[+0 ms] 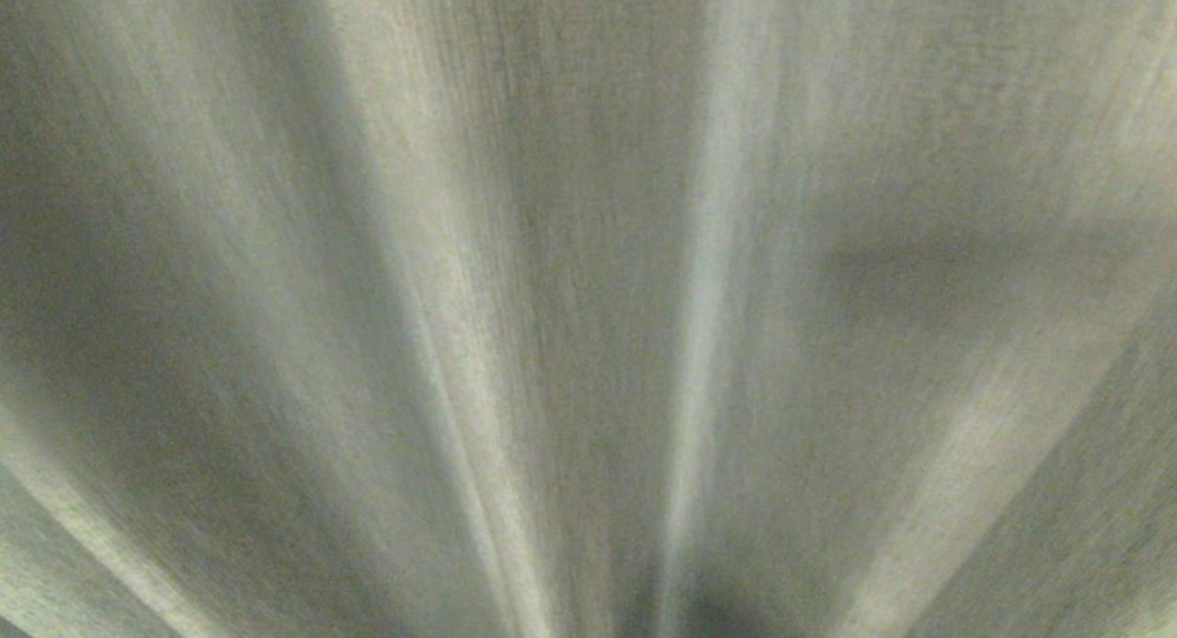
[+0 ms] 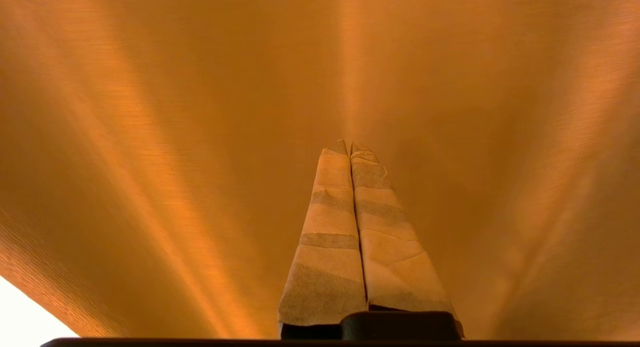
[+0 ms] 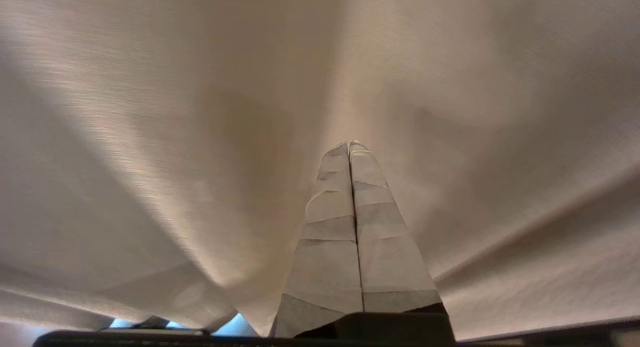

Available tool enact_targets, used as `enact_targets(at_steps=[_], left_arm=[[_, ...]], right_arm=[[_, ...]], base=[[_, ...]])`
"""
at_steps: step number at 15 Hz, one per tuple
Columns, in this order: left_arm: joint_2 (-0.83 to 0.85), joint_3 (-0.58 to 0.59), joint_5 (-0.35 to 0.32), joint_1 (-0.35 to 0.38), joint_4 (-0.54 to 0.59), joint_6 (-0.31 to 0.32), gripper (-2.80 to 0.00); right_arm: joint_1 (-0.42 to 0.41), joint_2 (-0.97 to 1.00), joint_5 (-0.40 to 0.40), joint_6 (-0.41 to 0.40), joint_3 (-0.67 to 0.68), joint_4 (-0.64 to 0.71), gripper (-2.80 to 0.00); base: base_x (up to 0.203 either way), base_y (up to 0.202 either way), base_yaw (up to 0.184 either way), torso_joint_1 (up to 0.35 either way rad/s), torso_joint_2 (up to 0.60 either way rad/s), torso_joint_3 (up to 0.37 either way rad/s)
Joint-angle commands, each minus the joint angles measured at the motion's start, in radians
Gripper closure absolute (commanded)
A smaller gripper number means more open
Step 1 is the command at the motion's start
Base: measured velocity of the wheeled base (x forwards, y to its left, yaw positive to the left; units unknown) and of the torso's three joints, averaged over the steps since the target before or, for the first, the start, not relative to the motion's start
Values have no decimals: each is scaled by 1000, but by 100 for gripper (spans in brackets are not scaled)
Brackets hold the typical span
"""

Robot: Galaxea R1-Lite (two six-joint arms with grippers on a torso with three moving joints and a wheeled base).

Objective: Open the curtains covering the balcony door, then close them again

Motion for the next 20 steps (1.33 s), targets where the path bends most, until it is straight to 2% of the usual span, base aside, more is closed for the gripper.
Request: enact_targets(at_steps=[1, 6, 20], left_arm=[[0, 0, 0, 0, -1, 0, 0], [0, 0, 0, 1, -1, 0, 0], [0, 0, 0, 0, -1, 1, 0]], right_arm=[[16, -14, 0, 12, 1, 1, 0], [72, -277, 3, 48, 1, 0, 0], [71, -277, 3, 50, 1, 0, 0]], base=[[0, 0, 0, 0, 0, 0], [0, 0, 0, 0, 0, 0], [0, 0, 0, 0, 0, 0]])
